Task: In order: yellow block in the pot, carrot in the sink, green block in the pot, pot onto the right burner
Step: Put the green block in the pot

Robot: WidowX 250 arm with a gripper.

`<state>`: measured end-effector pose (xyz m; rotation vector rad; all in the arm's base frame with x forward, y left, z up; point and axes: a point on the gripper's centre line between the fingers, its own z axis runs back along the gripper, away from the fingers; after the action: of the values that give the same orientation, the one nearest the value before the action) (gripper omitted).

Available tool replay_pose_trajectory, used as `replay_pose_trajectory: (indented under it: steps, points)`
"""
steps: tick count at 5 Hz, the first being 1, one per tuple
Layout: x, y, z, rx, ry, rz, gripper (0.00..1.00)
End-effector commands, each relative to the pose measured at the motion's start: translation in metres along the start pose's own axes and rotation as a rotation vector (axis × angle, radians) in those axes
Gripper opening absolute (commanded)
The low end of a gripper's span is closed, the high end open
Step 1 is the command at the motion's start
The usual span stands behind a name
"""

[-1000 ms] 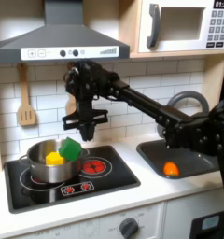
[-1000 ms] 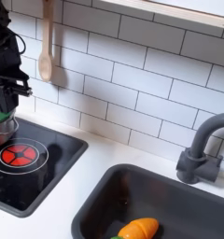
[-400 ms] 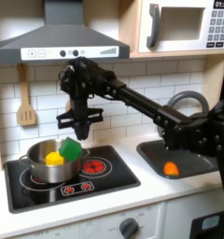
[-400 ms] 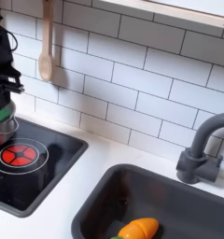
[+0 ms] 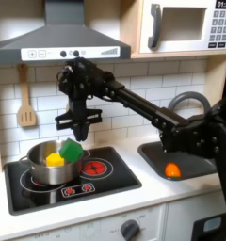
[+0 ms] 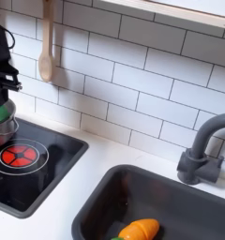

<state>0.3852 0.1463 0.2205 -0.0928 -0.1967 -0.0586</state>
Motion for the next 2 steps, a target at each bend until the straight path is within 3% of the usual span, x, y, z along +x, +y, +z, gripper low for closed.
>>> replay_pose_trajectory:
  steps: [1,2]
  points:
    - [-0.0002,0.0099,-0.0003,0.007,-0.004,0.023,0.0]
    - [-0.0009,0.0132,-0.008,0.017,0.019,0.02,0.0]
